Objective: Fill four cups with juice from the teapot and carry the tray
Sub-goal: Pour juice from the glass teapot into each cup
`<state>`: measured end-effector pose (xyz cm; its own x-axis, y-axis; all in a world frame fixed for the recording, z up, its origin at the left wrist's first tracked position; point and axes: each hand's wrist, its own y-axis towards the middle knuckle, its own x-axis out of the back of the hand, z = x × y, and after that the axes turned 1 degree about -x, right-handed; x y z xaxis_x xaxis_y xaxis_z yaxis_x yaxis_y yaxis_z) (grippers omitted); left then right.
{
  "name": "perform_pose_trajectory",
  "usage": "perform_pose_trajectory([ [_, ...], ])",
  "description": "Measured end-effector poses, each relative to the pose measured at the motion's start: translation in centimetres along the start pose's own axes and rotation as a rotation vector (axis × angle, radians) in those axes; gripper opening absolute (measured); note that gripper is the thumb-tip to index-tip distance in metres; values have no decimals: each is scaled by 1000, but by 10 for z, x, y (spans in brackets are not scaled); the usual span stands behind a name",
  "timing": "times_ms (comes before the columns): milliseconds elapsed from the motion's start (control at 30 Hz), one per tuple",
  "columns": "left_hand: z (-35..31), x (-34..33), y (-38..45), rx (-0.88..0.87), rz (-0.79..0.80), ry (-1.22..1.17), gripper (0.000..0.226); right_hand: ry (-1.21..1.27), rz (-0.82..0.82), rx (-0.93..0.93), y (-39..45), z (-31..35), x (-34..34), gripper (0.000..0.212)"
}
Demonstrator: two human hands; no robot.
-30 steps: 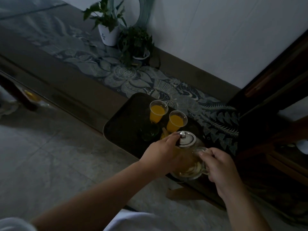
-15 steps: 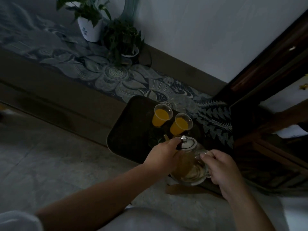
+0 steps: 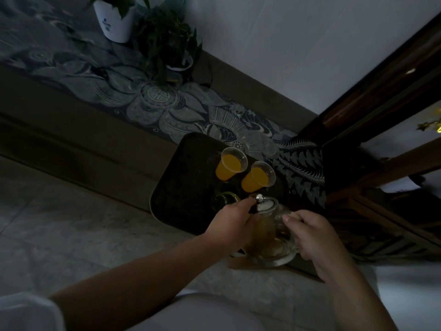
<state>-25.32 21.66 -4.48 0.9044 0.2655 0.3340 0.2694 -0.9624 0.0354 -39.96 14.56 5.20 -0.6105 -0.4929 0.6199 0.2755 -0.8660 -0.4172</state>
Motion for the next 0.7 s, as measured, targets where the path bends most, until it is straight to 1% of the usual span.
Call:
perform_pose_trajectory([
  [200,1,5,0,56,3,-34,37,-16,7,-19,2,10,-4,35],
  [400,3,7,0,93,16,-71,35,-28,27,-29,1,17,-6,27],
  [700,6,8,0,107,24,-117,36,-116,17,-18,1,26,-6,25],
])
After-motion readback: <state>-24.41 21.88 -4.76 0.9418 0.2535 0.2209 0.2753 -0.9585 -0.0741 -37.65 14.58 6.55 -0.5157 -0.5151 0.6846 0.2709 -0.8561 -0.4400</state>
